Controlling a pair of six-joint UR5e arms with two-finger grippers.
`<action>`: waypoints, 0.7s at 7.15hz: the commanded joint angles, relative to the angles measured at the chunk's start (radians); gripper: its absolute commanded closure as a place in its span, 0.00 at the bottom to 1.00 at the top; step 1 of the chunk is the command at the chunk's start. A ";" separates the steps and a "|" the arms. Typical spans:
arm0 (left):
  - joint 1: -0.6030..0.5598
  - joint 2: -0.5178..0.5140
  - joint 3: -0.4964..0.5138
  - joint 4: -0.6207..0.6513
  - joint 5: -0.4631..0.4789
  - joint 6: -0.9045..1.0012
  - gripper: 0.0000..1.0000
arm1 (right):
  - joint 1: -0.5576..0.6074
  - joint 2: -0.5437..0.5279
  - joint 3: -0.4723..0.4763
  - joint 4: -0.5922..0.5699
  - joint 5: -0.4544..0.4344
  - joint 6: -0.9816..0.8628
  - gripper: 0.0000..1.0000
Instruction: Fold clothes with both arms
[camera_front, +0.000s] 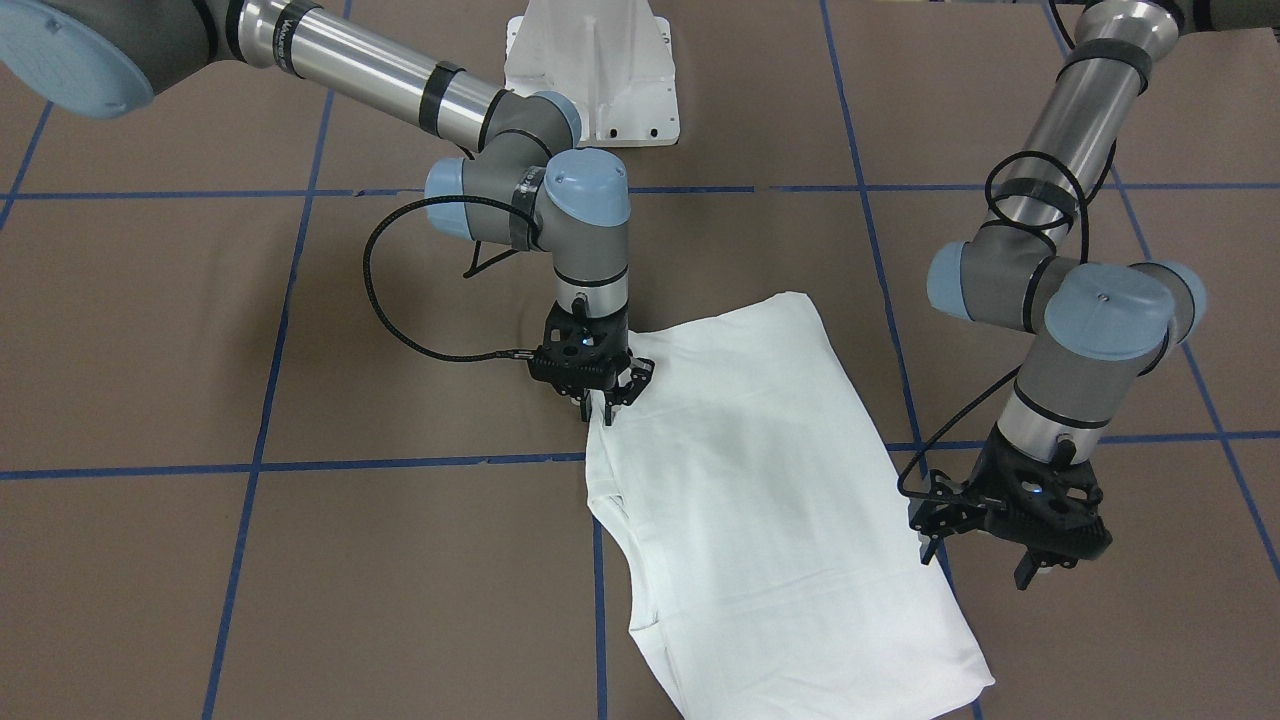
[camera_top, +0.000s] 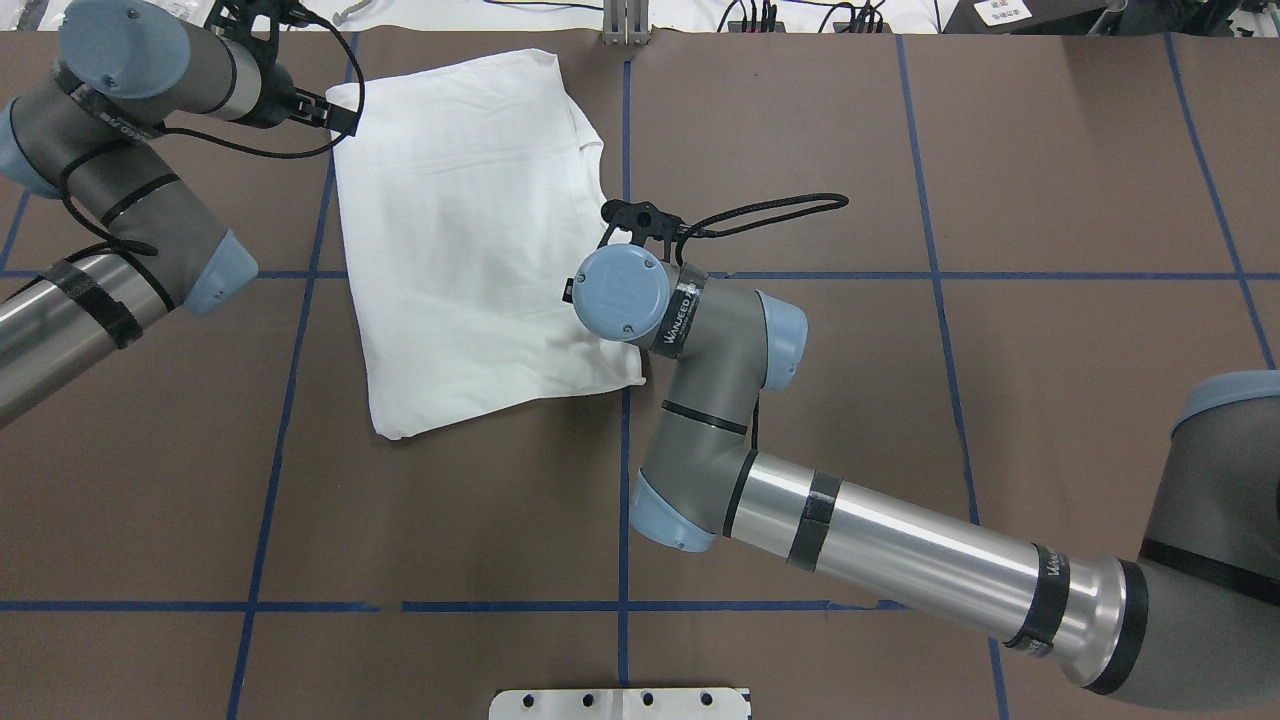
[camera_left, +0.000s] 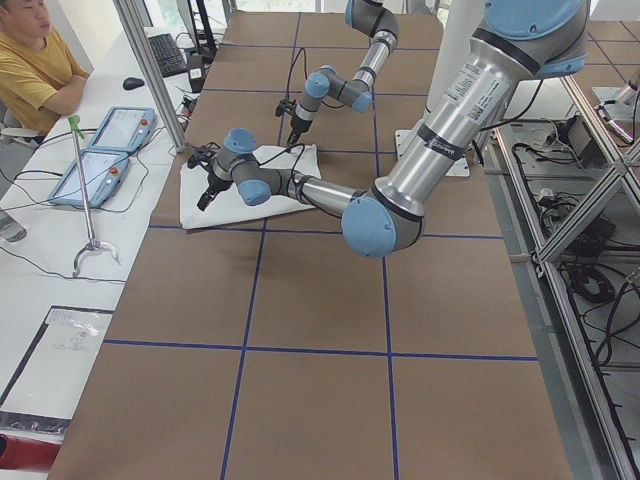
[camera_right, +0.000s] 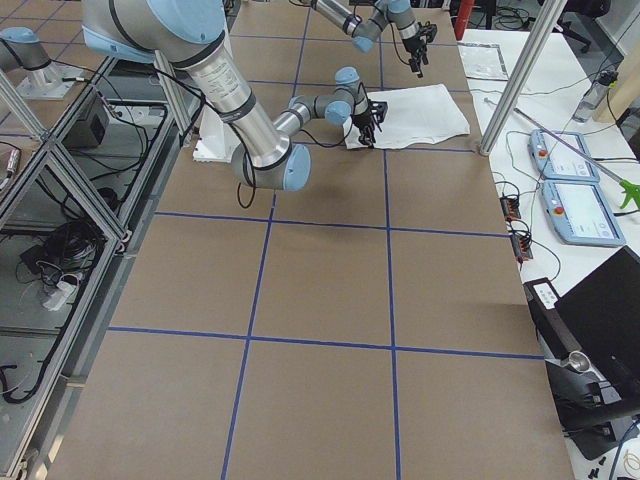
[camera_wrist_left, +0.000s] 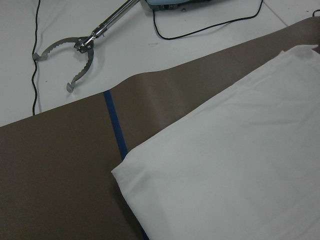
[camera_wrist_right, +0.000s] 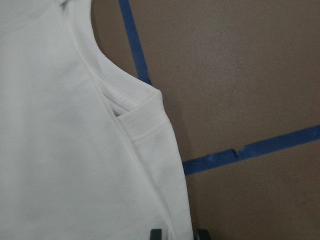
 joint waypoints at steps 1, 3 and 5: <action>0.000 0.001 -0.001 -0.002 0.000 0.000 0.00 | 0.000 0.001 0.002 -0.015 0.000 -0.001 1.00; 0.000 -0.001 -0.003 -0.004 0.000 0.000 0.00 | 0.006 -0.004 0.049 -0.059 0.009 -0.003 1.00; 0.002 0.001 -0.010 -0.004 -0.002 0.000 0.00 | 0.031 -0.075 0.207 -0.166 0.043 -0.009 1.00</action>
